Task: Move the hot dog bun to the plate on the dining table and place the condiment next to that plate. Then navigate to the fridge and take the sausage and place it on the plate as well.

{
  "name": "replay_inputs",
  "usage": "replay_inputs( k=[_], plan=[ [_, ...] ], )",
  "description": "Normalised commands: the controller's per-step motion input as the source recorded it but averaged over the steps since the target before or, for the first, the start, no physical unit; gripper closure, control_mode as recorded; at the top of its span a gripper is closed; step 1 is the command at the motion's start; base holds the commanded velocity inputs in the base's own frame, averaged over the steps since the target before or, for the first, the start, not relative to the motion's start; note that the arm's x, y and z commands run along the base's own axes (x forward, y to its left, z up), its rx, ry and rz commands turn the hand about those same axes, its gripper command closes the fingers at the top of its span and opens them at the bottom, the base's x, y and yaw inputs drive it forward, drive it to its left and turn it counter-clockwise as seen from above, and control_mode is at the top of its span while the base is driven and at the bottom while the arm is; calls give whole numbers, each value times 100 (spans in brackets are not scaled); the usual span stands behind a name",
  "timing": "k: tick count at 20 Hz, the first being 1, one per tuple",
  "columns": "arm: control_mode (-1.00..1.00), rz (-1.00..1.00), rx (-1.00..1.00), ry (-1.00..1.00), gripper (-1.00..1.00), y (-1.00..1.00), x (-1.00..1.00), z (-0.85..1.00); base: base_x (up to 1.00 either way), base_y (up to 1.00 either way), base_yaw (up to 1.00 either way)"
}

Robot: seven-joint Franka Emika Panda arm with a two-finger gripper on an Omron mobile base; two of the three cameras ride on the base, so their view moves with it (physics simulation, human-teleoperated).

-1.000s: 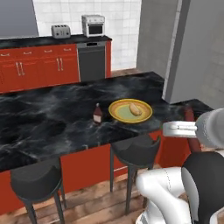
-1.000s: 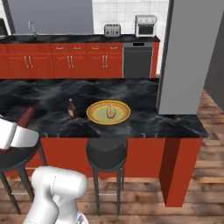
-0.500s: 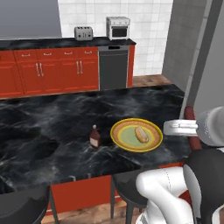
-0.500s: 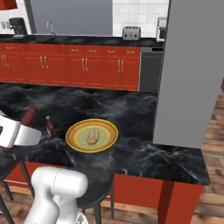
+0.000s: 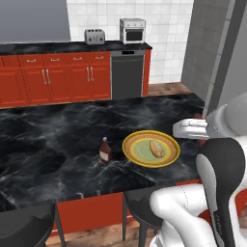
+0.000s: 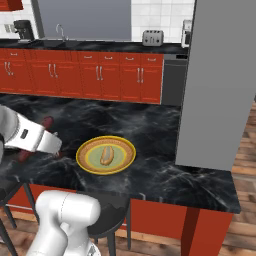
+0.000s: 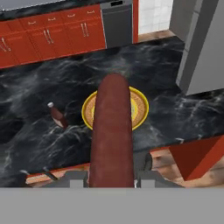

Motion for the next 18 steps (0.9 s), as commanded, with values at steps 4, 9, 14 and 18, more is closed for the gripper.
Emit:
replay_inputs(
  k=[4, 9, 14, 18],
  plan=[
    [-100, 11, 4, 30, 100, 0, 100, -41, 0, 0, 0],
    [-100, 8, 0, 21, 100, 0, 65, -63, 0, 0, 0],
    [-100, 4, -1, 18, 100, -1, 39, -70, 0, 0, 0],
    [-100, 4, 0, 15, 100, 0, 53, -57, 0, 0, 0]
  ],
)
